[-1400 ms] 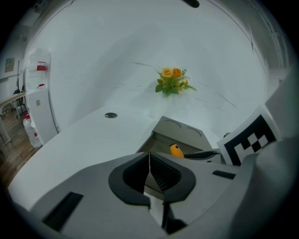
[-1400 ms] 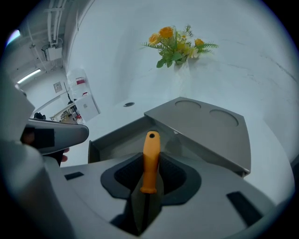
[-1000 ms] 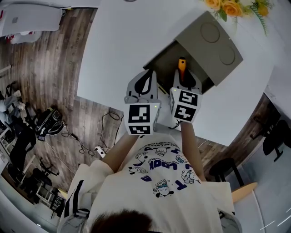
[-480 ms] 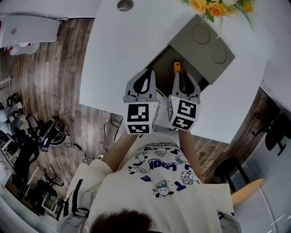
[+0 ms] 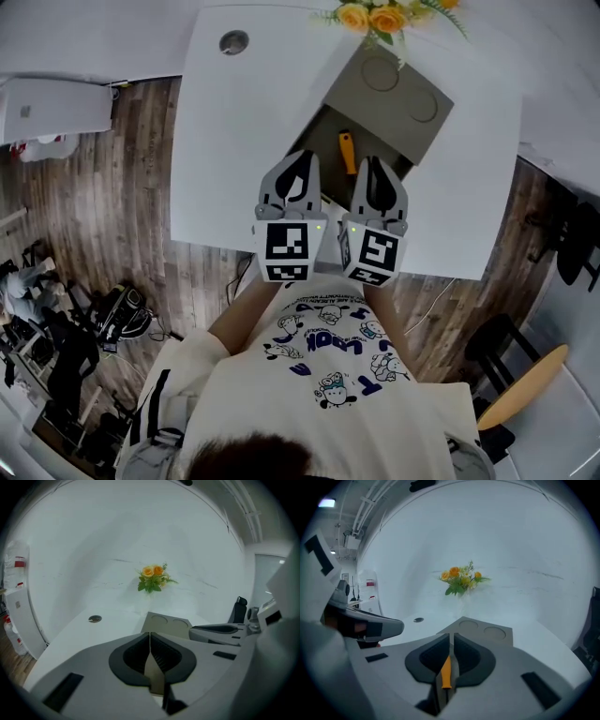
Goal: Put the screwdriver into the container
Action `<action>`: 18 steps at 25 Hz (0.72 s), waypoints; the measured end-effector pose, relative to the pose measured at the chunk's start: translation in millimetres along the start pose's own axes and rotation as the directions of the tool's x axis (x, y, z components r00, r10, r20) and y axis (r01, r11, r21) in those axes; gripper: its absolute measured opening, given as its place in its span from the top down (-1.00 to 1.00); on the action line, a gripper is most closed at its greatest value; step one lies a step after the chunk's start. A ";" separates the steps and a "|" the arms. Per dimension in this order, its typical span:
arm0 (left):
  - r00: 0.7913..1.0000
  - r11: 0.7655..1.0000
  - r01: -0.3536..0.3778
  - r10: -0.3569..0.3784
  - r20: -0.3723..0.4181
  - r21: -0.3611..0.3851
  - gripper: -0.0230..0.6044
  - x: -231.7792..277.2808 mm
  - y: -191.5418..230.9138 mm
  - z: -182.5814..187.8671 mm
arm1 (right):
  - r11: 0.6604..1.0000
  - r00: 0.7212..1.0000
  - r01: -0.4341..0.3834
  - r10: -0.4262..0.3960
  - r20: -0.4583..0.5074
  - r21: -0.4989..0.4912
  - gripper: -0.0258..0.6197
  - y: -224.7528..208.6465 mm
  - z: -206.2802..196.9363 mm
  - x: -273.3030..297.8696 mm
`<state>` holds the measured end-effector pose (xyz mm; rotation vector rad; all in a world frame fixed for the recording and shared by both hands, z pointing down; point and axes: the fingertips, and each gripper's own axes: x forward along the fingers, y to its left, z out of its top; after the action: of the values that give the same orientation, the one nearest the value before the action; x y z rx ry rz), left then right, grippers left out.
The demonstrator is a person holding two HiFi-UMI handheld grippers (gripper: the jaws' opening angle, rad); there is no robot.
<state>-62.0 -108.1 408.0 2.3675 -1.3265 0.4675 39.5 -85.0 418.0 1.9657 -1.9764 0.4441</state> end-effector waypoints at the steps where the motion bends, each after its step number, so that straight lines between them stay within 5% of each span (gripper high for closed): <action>1: 1.000 1.000 0.009 -0.009 0.006 0.008 0.86 -1.5 -2.4 1.6 | 1.000 1.000 0.009 -0.009 0.012 0.002 0.77 -1.4 1.7 -3.9; 18: 0.985 0.984 0.108 -0.124 0.116 0.140 0.86 -34.8 -32.3 10.4 | 0.993 0.981 0.057 -0.074 0.177 0.101 0.79 -9.2 12.9 -54.2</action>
<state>-50.5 -72.1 377.4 2.6056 -1.2348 0.3910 48.9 -41.8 382.9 2.1938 -2.0234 0.3620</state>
